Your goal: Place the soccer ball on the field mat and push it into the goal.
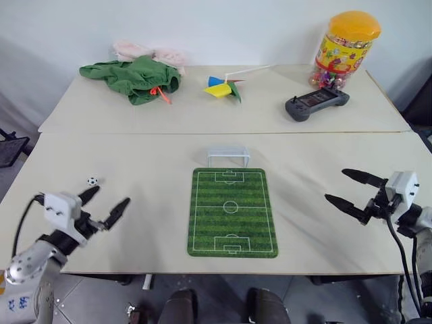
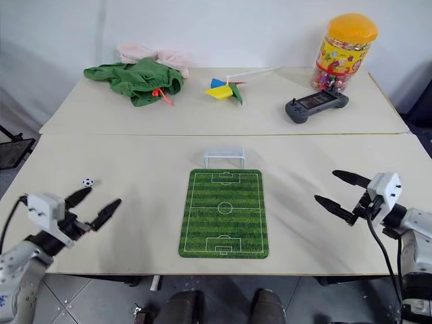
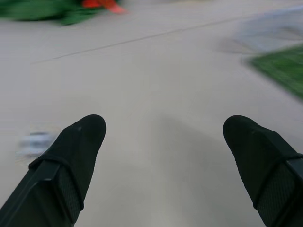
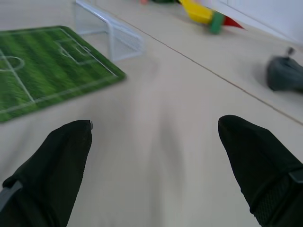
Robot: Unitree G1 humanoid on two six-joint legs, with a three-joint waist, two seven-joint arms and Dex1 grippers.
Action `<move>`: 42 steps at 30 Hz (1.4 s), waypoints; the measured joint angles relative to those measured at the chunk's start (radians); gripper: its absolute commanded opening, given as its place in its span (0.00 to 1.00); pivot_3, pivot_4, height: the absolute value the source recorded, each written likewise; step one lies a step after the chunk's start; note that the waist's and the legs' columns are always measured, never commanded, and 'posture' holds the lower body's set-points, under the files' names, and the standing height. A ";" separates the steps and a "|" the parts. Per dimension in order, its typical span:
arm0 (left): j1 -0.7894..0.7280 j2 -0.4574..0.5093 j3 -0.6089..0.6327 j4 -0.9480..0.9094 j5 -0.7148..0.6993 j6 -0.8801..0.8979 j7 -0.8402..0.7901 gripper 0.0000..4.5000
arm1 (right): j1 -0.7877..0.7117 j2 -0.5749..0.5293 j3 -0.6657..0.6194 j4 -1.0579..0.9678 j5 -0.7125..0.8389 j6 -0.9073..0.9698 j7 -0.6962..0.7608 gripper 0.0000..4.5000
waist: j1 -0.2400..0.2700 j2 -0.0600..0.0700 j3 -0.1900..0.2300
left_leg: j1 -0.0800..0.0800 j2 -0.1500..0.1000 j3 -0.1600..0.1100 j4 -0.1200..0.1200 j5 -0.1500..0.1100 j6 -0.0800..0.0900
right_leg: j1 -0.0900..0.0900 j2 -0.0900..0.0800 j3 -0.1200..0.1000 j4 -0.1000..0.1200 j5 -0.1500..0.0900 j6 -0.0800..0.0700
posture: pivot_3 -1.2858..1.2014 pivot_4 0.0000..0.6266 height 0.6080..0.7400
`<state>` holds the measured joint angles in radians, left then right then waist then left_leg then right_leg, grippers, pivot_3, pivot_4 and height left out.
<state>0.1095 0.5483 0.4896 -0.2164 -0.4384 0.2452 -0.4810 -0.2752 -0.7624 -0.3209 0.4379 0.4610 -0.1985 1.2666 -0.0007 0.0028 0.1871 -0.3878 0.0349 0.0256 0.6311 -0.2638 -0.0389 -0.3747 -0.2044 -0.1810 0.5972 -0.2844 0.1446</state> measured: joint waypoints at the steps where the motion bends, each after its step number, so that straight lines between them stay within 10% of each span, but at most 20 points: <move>1: -0.023 0.001 0.007 0.000 0.000 0.012 0.021 0.99 | -0.016 0.000 0.002 0.003 -0.002 0.000 -0.002 1.00 | 0.000 0.000 0.000 | 0.000 0.000 0.001 0.000 0.000 0.000 | 0.000 0.000 0.001 0.000 0.001 0.000 | 0.52 0.24 1.00; 23: -0.374 0.029 -0.053 0.421 0.111 0.258 0.260 0.99 | 0.061 -0.021 -0.024 -0.122 0.097 0.118 0.088 1.00 | 0.001 -0.003 0.002 | 0.001 0.000 0.003 -0.001 0.000 -0.001 | -0.001 0.001 0.006 0.004 0.001 0.001 | 0.52 0.24 1.00; 34: -0.367 0.040 -0.079 0.418 0.115 0.246 0.193 0.23 | 0.061 -0.036 -0.036 -0.119 0.096 0.121 0.092 1.00 | -0.001 -0.003 0.002 | 0.003 0.000 0.006 -0.001 0.000 -0.001 | -0.001 0.001 0.008 0.004 0.001 0.001 | 0.52 0.24 1.00; 42: -0.281 0.058 -0.105 0.338 0.117 0.193 0.091 0.19 | 0.079 -0.058 -0.058 -0.116 0.120 0.142 0.141 1.00 | 0.001 -0.003 0.002 | 0.003 0.000 0.007 -0.001 -0.001 -0.001 | -0.002 0.002 0.009 0.003 0.001 0.002 | 0.52 0.24 1.00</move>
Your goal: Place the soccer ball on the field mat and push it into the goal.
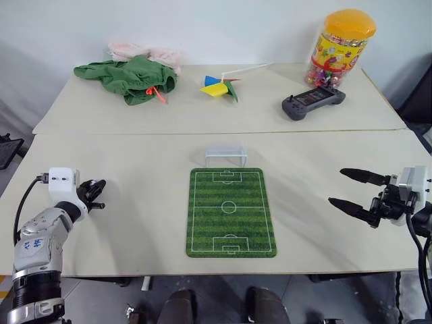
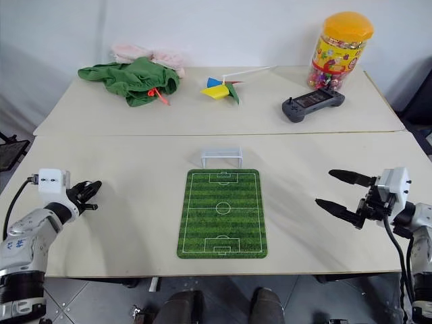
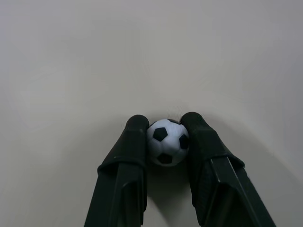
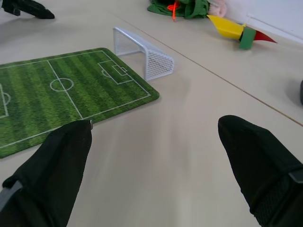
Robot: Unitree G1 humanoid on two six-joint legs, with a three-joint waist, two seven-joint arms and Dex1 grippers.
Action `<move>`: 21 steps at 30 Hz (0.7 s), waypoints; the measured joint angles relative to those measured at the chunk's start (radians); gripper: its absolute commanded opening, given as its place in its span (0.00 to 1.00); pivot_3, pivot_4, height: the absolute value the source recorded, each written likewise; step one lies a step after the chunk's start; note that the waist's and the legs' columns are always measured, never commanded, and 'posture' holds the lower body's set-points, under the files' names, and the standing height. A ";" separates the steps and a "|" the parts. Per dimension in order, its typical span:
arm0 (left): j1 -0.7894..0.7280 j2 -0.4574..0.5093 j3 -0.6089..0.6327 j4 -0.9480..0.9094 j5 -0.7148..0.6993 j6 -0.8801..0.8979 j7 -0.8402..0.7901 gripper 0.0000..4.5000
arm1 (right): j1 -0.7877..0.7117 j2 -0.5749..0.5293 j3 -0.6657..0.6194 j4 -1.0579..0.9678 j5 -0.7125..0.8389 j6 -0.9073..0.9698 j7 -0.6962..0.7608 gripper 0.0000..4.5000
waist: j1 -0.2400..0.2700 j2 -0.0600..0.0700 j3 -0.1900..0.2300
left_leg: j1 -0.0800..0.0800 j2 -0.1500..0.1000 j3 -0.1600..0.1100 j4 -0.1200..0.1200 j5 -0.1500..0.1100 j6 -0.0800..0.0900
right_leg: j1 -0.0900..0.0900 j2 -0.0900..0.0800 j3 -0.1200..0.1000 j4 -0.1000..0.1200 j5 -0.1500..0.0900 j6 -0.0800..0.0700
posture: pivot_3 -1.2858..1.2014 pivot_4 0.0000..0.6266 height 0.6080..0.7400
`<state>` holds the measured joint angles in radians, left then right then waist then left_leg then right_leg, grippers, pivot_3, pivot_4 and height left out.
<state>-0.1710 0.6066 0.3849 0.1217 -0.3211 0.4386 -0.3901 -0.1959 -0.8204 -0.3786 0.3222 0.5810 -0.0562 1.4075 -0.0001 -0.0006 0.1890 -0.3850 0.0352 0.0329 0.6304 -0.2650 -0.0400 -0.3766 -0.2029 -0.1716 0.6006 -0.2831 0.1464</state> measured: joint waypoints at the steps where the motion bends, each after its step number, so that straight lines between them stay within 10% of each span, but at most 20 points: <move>1: 0.023 0.000 -0.017 -0.031 -0.001 -0.024 -0.040 0.19 | 0.008 0.000 -0.004 -0.001 0.005 0.007 0.007 1.00 | 0.000 0.000 0.000 | 0.000 0.000 0.000 0.000 0.000 0.000 | 0.000 0.000 0.000 0.000 0.000 0.000 | 0.52 0.24 1.00; 21: -0.002 -0.084 -0.569 -0.473 -0.029 -0.073 -0.416 0.19 | 0.444 0.057 -0.109 -0.349 0.134 0.064 0.092 1.00 | 0.028 -0.001 0.001 | -0.001 0.001 0.004 0.006 -0.005 0.004 | 0.000 0.001 0.006 -0.007 0.001 0.002 | 0.52 0.24 1.00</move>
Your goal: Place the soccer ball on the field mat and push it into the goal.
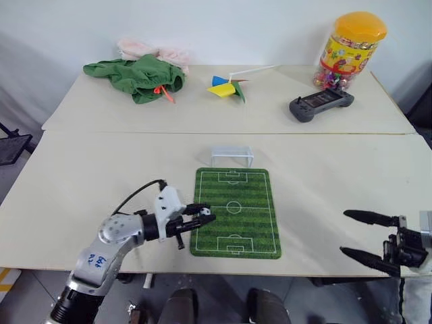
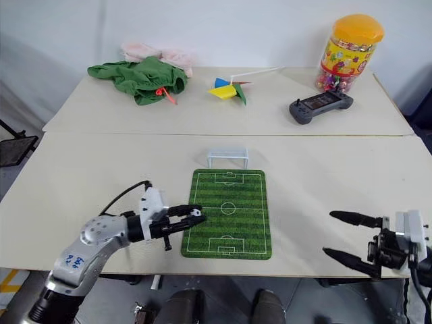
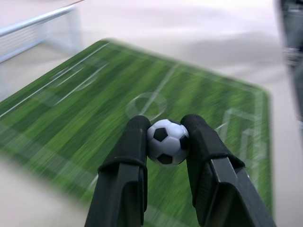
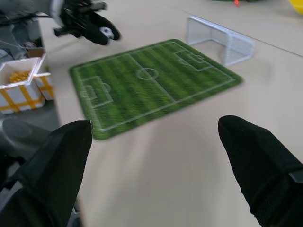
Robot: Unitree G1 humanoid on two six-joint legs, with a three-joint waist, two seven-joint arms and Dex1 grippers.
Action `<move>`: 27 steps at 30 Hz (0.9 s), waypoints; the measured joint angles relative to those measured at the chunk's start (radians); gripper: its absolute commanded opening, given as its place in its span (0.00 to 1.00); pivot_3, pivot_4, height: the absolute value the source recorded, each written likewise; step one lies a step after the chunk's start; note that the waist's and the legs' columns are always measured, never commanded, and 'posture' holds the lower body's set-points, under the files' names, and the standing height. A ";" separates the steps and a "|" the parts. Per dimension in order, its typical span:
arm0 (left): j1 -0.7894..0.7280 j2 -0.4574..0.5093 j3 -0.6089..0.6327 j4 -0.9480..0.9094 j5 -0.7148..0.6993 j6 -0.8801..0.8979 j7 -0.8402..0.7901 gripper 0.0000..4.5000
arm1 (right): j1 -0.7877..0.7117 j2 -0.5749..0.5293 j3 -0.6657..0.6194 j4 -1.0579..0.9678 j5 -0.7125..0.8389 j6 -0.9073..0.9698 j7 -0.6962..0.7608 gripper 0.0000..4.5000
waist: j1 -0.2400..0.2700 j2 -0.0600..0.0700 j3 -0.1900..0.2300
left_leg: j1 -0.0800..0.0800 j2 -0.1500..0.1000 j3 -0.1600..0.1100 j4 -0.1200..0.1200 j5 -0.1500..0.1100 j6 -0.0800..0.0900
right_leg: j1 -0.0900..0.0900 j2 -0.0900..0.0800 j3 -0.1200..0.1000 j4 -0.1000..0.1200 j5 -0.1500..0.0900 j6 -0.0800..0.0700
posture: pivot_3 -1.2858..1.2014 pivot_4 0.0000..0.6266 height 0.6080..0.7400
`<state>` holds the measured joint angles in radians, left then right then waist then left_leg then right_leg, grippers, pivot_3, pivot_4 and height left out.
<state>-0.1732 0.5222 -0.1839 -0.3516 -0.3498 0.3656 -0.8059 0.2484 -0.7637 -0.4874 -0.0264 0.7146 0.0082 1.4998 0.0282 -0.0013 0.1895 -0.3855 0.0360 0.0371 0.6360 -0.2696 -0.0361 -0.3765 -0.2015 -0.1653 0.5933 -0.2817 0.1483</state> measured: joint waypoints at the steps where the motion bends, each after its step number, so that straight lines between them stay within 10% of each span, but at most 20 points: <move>1: -0.015 -0.008 -0.025 0.001 0.005 -0.002 -0.007 0.19 | 0.016 0.021 0.004 -0.012 -0.001 -0.011 0.000 1.00 | -0.001 0.000 0.000 | 0.000 0.000 0.000 0.000 0.000 0.000 | 0.000 0.000 0.001 0.000 0.000 0.000 | 0.52 0.24 1.00; 27: -0.036 -0.042 -0.184 0.053 0.154 -0.069 -0.064 0.19 | 0.212 0.061 -0.148 -0.285 0.206 0.122 -0.073 1.00 | 0.018 0.000 0.001 | 0.000 0.000 0.001 0.001 -0.002 0.002 | 0.000 0.000 0.002 -0.002 0.000 0.000 | 0.52 0.24 1.00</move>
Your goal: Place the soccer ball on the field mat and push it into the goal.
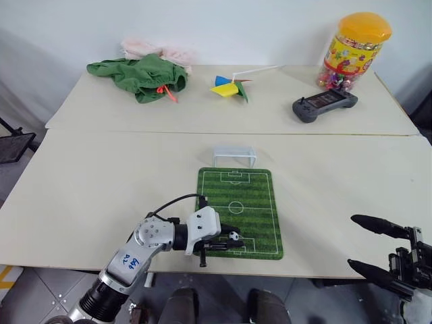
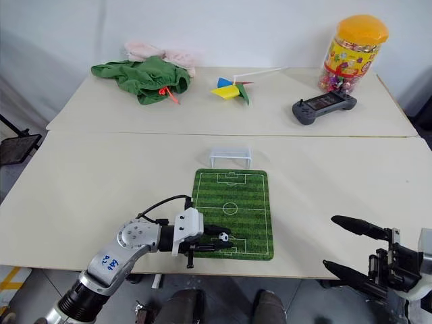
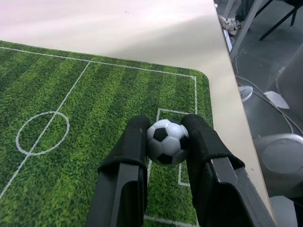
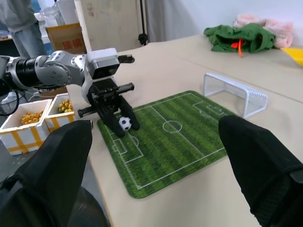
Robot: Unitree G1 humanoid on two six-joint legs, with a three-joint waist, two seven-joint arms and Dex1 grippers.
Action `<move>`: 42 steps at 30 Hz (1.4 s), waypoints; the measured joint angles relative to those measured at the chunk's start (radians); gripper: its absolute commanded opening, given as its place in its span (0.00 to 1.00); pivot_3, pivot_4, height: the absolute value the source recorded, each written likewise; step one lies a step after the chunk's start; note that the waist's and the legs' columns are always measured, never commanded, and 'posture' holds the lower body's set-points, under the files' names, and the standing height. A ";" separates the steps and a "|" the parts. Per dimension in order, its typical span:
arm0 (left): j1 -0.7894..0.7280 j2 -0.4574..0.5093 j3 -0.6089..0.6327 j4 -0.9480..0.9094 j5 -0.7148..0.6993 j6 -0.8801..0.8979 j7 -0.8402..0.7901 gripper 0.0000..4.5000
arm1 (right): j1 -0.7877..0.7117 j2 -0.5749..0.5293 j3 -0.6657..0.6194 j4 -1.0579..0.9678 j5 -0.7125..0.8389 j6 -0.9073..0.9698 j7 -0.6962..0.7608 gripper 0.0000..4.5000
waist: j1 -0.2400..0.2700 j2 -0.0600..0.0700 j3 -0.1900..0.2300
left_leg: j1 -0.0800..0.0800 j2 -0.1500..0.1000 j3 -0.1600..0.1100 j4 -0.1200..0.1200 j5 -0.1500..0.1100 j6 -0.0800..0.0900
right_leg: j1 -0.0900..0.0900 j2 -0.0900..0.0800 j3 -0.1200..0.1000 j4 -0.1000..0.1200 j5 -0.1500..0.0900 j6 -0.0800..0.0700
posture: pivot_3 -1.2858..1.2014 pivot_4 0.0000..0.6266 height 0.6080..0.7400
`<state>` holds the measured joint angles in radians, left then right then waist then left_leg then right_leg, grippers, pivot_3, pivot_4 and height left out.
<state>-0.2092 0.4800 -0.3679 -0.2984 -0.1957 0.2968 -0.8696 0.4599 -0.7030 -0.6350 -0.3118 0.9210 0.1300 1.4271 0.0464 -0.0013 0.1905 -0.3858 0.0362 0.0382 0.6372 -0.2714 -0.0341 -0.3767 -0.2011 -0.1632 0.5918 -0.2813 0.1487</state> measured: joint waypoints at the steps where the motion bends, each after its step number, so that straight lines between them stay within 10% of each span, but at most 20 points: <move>1: 0.000 0.001 -0.002 0.000 0.006 -0.003 0.000 0.19 | 0.008 0.001 -0.003 -0.001 0.000 0.003 -0.001 1.00 | 0.001 0.000 0.000 | 0.000 0.000 0.000 0.000 0.000 0.000 | 0.000 0.000 0.000 0.000 0.000 0.000 | 0.52 0.24 1.00; 33: -0.016 -0.043 -0.061 0.078 0.104 -0.069 -0.010 0.19 | 0.049 -0.007 -0.083 -0.029 -0.029 0.047 -0.037 1.00 | 0.008 0.001 0.000 | -0.002 0.000 0.001 0.012 -0.010 0.010 | 0.001 0.000 0.002 0.001 0.001 0.002 | 0.52 0.24 1.00; 42: -0.019 -0.049 -0.074 0.079 0.104 -0.070 -0.031 0.79 | 0.018 -0.016 -0.083 -0.020 -0.057 0.050 -0.050 1.00 | 0.008 0.001 -0.001 | -0.002 0.000 0.001 0.012 -0.010 0.010 | 0.001 0.000 0.002 0.001 0.001 0.002 | 0.52 0.24 1.00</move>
<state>-0.2283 0.4310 -0.4423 -0.2190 -0.0919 0.2268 -0.9004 0.4780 -0.7190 -0.7176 -0.3320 0.8644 0.1801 1.3767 0.0544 0.0001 0.1896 -0.3882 0.0363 0.0395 0.6493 -0.2818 -0.0243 -0.3755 -0.2011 -0.1608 0.5925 -0.2802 0.1505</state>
